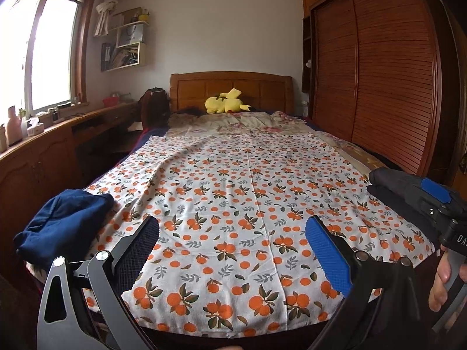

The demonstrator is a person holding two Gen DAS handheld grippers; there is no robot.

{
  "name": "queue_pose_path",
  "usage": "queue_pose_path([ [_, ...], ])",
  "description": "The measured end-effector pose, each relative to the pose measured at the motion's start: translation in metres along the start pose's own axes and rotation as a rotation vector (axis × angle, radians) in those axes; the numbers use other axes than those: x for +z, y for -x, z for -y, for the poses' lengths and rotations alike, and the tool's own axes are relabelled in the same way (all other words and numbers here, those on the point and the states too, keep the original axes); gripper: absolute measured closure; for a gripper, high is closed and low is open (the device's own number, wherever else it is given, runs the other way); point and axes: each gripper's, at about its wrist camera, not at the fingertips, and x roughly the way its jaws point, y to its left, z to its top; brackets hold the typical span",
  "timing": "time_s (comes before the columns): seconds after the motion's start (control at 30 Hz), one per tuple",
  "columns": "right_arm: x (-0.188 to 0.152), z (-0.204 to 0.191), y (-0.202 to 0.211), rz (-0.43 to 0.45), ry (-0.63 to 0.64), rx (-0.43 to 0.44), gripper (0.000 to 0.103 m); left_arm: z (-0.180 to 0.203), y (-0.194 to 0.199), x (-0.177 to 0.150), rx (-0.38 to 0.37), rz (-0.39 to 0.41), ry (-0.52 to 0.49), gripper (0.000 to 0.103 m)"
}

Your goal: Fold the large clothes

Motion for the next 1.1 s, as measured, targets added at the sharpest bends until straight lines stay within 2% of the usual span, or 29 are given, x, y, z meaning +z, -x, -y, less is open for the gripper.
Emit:
queue_pose_path([
  [1.1, -0.0006, 0.0003, -0.0028, 0.0, -0.002, -0.01, 0.007, 0.0033, 0.003, 0.0003, -0.01, 0.013, -0.009, 0.002],
])
